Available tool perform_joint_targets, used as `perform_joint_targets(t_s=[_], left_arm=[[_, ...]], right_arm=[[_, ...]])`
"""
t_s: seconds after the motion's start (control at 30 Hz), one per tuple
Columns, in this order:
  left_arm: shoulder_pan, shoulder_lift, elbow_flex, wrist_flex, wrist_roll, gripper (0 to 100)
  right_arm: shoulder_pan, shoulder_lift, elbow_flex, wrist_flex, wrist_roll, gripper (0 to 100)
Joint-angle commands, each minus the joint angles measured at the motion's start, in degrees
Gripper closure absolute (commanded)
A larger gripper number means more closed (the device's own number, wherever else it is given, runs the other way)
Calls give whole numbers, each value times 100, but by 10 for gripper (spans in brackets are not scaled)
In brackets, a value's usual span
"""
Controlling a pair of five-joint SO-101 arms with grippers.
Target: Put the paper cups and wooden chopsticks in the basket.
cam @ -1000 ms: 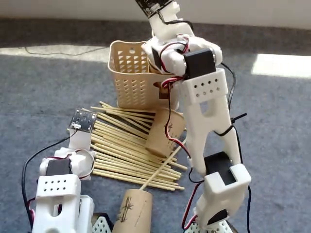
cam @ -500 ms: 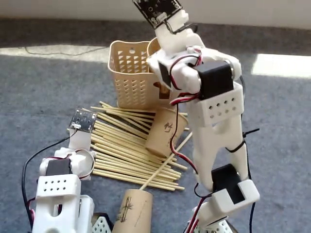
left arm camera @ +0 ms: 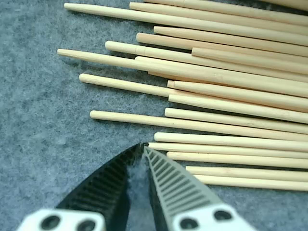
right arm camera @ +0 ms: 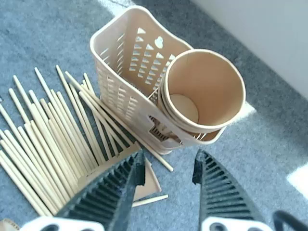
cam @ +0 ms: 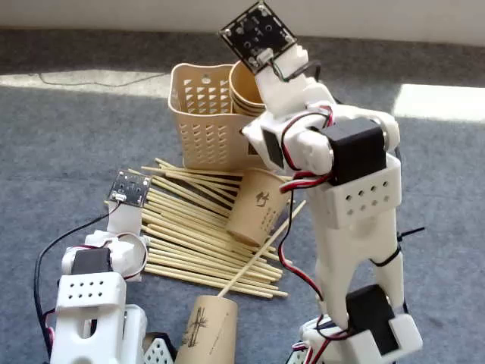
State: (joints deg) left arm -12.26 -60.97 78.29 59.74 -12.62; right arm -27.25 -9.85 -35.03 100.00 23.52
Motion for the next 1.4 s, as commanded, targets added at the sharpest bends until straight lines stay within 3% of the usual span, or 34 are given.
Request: perform_joint_targets(t_s=[0.0, 0.3, 0.67, 0.9, 1.1, 1.37], left_arm=[[-40, -84, -31, -88, -44, 995], [-40, -84, -31, -88, -44, 995], [-40, -84, 40, -229, -44, 995], [-40, -84, 40, -246, -44, 995], [-40, -84, 40, -246, -44, 995], [-40, -84, 40, -246, -44, 995]], right_arm=[[40, -576, 831, 84, 0, 825], [40, -980, 2747, -796, -985, 825], [136, -998, 4822, -2695, -1143, 825], [163, -945, 5437, -3424, -1899, 823], [163, -945, 6185, -4048, -1925, 823], [541, -1007, 6897, -4092, -1916, 824]])
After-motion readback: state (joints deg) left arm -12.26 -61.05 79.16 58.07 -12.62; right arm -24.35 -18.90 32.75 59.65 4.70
